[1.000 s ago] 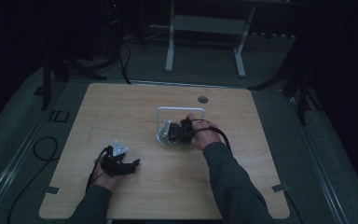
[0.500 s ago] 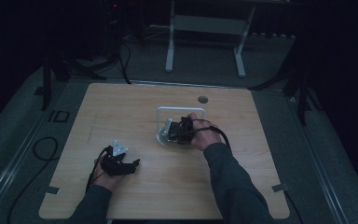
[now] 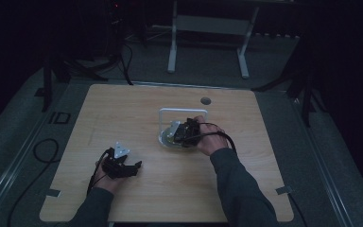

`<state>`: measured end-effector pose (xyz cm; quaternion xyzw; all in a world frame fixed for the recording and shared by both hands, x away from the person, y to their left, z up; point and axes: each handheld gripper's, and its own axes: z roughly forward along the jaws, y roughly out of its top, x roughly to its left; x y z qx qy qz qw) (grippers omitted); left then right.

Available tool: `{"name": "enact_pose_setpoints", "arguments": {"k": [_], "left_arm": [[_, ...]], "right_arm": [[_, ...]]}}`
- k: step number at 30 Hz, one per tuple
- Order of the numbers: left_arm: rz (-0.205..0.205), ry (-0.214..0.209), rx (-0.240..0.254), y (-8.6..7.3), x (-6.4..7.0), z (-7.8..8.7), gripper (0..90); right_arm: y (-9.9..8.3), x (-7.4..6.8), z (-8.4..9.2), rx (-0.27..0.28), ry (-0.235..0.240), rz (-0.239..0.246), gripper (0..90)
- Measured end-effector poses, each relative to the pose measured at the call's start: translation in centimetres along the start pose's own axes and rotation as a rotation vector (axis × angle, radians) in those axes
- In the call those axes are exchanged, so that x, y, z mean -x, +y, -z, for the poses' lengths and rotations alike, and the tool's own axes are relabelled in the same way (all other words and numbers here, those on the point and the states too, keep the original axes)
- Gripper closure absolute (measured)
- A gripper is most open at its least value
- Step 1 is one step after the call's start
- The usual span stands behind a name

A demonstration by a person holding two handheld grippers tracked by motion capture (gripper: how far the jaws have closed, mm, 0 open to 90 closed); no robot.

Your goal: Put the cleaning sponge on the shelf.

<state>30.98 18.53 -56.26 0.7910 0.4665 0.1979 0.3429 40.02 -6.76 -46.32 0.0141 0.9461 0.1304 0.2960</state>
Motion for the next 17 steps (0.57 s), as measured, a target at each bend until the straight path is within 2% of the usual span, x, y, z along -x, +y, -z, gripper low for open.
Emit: {"name": "enact_pose_setpoints", "arguments": {"k": [3,10,17], "left_arm": [[0.000,0.000,0.000,0.0,0.0,0.0,25.0],[0.002,0.000,0.001,0.0,0.0,0.0,25.0],[0.002,0.000,0.001,0.0,0.0,0.0,25.0]], "right_arm": [[-0.2,0.1,0.5,0.021,-0.004,-0.034,49.4],[-0.7,-0.3,1.8,0.095,0.020,-0.116,48.3],[-1.3,-1.4,3.1,0.143,0.029,-0.196,48.0]]}}
